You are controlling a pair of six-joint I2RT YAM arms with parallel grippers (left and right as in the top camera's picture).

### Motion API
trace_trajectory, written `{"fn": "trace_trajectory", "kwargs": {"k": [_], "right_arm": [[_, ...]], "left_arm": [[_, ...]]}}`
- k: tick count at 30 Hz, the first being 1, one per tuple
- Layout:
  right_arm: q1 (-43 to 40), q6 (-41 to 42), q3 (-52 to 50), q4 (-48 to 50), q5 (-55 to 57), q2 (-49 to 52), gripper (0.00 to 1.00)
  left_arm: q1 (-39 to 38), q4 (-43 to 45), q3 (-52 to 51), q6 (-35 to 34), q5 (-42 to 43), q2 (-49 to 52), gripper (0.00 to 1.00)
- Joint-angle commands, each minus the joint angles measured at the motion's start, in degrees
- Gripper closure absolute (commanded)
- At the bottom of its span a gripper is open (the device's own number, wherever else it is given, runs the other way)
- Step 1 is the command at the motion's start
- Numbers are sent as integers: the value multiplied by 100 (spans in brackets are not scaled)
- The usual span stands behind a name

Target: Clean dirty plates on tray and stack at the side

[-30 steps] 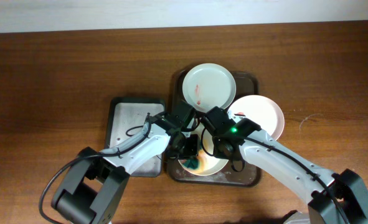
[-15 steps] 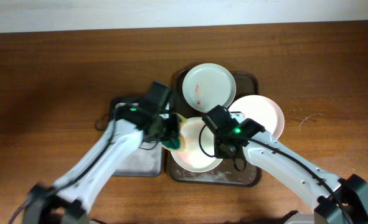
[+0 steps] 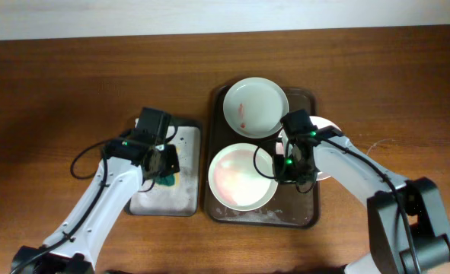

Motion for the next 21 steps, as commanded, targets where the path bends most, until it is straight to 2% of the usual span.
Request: {"fn": "trace_trajectory", "kwargs": {"k": [1, 2, 3, 4, 5, 6, 7, 10, 13, 16, 21], "right_arm": [[-15, -107, 15, 173, -363, 114, 83], [-15, -87, 15, 236, -363, 111, 83], [-15, -85, 15, 256, -363, 118, 82], [-11, -85, -9, 278, -361, 144, 80], [-11, -50, -83, 343, -358, 184, 82], [-11, 35, -140, 393, -358, 219, 87], [-11, 195, -223, 498, -363, 251, 96], [-26, 120, -173, 466, -236, 17, 96], [98, 127, -107, 146, 476, -1073, 96], [629, 192, -94, -201, 1993, -2514, 96], [1532, 258, -92, -393, 4280, -3626, 96]], "left_arm": [[24, 361, -518, 74, 42, -87, 36], [24, 365, -538, 76, 205, -87, 24], [24, 369, -535, 76, 330, -90, 19], [24, 372, -511, 76, 566, -111, 18], [24, 372, -472, 76, 789, -133, 7], [24, 369, -439, 76, 898, -155, 5], [24, 367, -387, 103, 1034, -197, 4], [24, 254, -205, 468, 1499, -457, 4], [44, -24, -11, 623, 1510, -992, 0], [46, -24, -11, 627, 1370, -1528, 0], [44, -2, -11, 625, 1355, -1617, 0]]}}
